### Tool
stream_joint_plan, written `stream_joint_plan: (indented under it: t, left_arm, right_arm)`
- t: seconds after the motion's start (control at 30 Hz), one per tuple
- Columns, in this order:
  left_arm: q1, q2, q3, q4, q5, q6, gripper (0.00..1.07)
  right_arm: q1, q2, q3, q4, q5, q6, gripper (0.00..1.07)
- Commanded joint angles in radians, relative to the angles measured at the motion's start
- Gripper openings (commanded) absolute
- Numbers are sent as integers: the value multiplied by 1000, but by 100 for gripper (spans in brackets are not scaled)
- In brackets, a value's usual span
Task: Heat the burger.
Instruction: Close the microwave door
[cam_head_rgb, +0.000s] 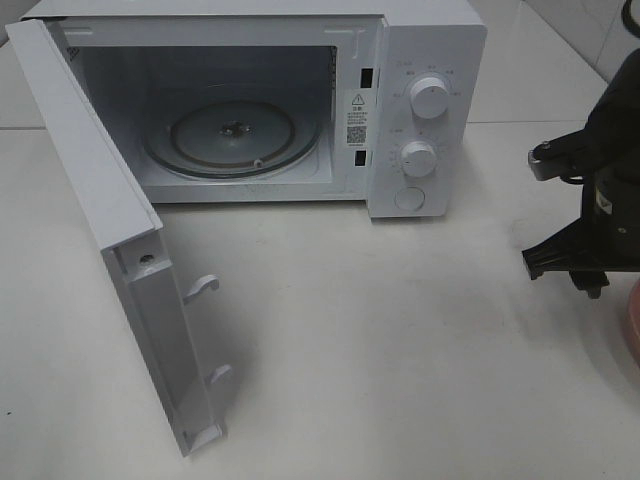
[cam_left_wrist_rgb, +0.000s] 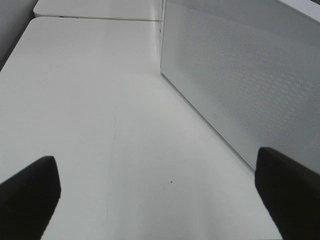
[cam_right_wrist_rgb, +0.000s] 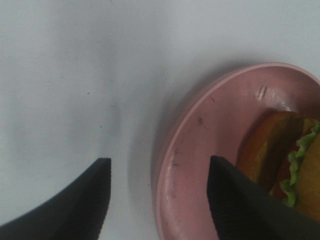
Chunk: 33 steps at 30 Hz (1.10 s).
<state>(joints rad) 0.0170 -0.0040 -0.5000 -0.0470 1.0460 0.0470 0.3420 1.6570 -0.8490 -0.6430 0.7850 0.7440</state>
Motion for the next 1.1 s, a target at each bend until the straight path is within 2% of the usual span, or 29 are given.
stream_joint_plan:
  t: [0.03,0.1,0.27,0.3,0.4,0.43,0.5,0.57,0.87,1.1]
  left_arm:
    - [0,-26,3,-6,-9,-1,98]
    - [0,-26,3,-6,-9,-1,98]
    - [0,-26,3,-6,-9,-1,98]
    - [0,-26,3,-6,-9,-1,98]
    - [0,-26,3,-6,-9,-1,98]
    - [0,-26,3,-6,-9,-1,98]
    - [0,-26,3,-6,-9,-1,98]
    - [0,-26,3,-6,-9,-1,98]
    - [0,-26,3,-6,-9,-1,98]
    - [0,-26,3,-6,-9,-1,98]
  right_arm:
    - [0,-67,-4,126,15,-156,59]
    - [0,-82,-4,159,15,-199,59]
    - [0,-177,-4,360,15,-452,61]
    - [0,-177,-4,360,15,-452,61]
    - [0,-262,-3,462,26,-556,74]
    - [0,-262,-3,462,26,-556,74]
    - [0,-306,-3,480,67,-570,81]
    - [0,-318,-3,488,83,-571,81]
    - [0,-438,-2,595,173,-642,78]
    - [0,-565,-1,605,252,-656,76]
